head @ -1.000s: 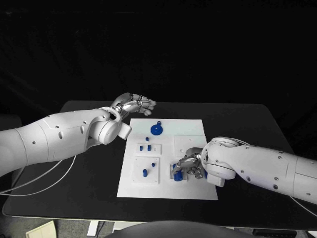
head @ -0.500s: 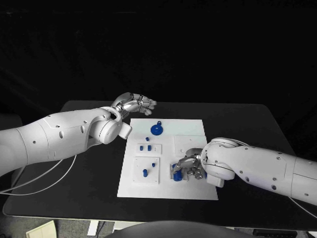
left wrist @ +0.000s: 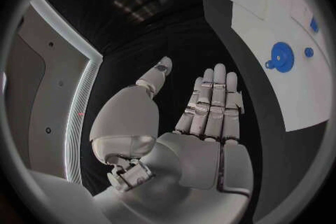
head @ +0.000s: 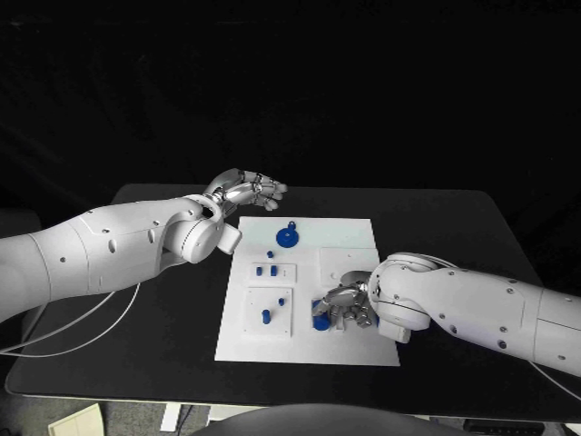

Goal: Assemble the parts on the task board

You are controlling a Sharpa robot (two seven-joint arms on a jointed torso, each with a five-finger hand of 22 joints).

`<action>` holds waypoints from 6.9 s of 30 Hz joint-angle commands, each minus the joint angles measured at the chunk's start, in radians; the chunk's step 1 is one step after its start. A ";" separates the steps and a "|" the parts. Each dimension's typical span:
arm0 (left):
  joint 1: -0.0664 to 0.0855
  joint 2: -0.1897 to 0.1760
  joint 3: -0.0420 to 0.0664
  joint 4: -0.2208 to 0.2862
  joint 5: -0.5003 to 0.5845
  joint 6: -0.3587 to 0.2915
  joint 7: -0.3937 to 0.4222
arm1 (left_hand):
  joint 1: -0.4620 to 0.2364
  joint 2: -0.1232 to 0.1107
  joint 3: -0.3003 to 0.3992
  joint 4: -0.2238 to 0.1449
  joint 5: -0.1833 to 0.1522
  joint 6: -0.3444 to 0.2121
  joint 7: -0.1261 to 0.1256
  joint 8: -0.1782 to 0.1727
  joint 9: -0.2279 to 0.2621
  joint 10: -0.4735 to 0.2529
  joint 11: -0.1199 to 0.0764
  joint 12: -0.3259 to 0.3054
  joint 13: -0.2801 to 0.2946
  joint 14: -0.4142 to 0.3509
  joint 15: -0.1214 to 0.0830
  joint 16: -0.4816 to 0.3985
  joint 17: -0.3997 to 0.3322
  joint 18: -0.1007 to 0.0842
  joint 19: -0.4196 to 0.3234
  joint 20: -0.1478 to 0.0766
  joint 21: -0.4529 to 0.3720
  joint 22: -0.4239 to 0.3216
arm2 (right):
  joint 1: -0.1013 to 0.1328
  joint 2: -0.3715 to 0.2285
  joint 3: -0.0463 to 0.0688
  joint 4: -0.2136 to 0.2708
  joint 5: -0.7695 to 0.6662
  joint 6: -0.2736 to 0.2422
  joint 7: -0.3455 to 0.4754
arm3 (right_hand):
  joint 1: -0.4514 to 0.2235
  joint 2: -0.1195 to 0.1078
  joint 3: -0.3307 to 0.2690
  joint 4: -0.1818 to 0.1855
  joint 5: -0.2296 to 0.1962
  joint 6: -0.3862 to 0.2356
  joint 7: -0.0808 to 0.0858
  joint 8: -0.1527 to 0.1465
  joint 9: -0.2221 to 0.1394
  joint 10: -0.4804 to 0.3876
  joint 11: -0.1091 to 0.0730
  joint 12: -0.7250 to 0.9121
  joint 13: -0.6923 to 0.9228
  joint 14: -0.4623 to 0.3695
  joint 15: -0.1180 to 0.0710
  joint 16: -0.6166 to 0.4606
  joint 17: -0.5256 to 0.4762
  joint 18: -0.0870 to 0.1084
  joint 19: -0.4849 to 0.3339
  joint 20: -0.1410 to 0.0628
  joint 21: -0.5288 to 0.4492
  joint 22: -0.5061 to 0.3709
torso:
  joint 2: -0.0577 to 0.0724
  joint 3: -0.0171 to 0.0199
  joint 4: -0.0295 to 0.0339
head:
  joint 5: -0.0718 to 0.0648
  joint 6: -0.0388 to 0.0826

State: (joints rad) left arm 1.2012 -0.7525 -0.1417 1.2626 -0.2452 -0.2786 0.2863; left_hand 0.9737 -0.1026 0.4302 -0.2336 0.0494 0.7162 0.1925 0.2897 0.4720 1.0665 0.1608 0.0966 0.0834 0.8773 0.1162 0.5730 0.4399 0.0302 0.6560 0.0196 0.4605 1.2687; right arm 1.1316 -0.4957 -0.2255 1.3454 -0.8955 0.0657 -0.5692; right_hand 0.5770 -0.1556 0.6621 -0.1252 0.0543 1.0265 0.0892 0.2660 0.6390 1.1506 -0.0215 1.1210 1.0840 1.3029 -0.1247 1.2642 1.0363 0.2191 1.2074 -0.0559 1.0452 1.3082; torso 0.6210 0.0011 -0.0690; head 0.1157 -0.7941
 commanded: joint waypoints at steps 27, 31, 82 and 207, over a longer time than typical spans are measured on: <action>0.002 -0.007 0.000 0.004 0.004 0.008 0.005 | -0.008 -0.002 0.000 0.007 0.002 -0.008 0.023 0.007 -0.001 0.003 0.006 -0.005 0.001 0.006 0.003 -0.005 0.002 0.012 0.005 0.000 -0.006 0.002 | -0.001 -0.098 0.001 0.104 -0.050 0.012 0.084 | 0.041 -0.019 -0.101 -0.088 -0.005 -0.012 -0.003 -0.008 0.018 -0.006 -0.005 -0.006 0.005 -0.001 -0.008 -0.016 0.007 0.043 -0.006 -0.020 -0.007 -0.004 | -0.001 0.0010 -0.0016 | 0.003 0.005; 0.002 -0.007 0.000 0.005 0.004 0.008 0.006 | -0.008 -0.003 0.000 0.007 0.002 -0.008 0.023 0.007 -0.002 0.003 0.006 -0.005 0.001 0.006 0.003 -0.005 0.003 0.012 0.005 0.000 -0.006 0.002 | -0.001 -0.099 0.001 0.103 -0.060 0.027 0.080 | 0.120 -0.004 -0.092 -0.137 -0.005 -0.009 -0.004 -0.007 0.022 -0.002 -0.006 -0.005 0.005 0.001 -0.009 -0.016 0.009 0.043 -0.002 -0.022 -0.004 -0.004 | 0.000 0.0006 -0.0016 | 0.002 0.005; 0.002 -0.006 0.000 0.004 0.002 0.010 0.000 | -0.008 0.001 0.002 0.009 0.002 -0.008 0.023 0.008 -0.002 0.003 0.006 -0.006 0.001 0.006 0.003 -0.007 0.005 0.012 0.006 0.000 -0.008 0.004 | -0.018 -0.061 0.000 0.051 -0.070 0.008 0.057 | 0.137 0.062 -0.034 -0.109 0.004 0.011 -0.002 -0.020 0.020 0.008 -0.003 -0.011 0.005 0.009 -0.005 -0.022 0.019 0.043 0.000 0.001 0.003 -0.002 | 0.000 -0.0004 0.0003 | 0.001 -0.005; 0.002 -0.008 0.000 0.006 0.001 0.013 0.001 | -0.008 0.002 0.001 0.010 0.002 -0.008 0.023 0.011 -0.003 0.004 0.006 -0.007 0.001 0.007 0.003 -0.012 0.012 0.012 0.006 0.000 -0.014 0.010 | -0.040 -0.180 0.016 0.103 -0.254 -0.100 0.032 | 0.224 0.095 0.114 -0.122 0.120 0.035 -0.002 -0.035 0.010 0.031 -0.002 -0.015 -0.001 0.019 -0.001 -0.022 0.028 0.043 0.011 0.019 0.016 -0.004 | -0.001 -0.0011 0.0003 | -0.015 -0.001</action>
State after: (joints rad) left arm 1.2019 -0.7618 -0.1421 1.2660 -0.2456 -0.2769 0.2794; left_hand 0.9737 -0.1026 0.4303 -0.2282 0.0494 0.7162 0.1925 0.2974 0.4707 1.0666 0.1608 0.0966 0.0834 0.8773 0.1162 0.5653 0.4503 0.0302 0.6560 0.0196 0.4528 1.2769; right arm 1.0928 -0.6764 -0.2088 1.4398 -1.2256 -0.0220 -0.5403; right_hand 0.8189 -0.0498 0.7811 -0.2465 0.1716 1.0536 0.0873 0.2234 0.6400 1.1762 -0.0217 1.1062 1.0847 1.3202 -0.1211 1.2384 1.0627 0.2169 1.2128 -0.0390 1.0572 1.3032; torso 0.6202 0.0005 -0.0691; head 0.1015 -0.7971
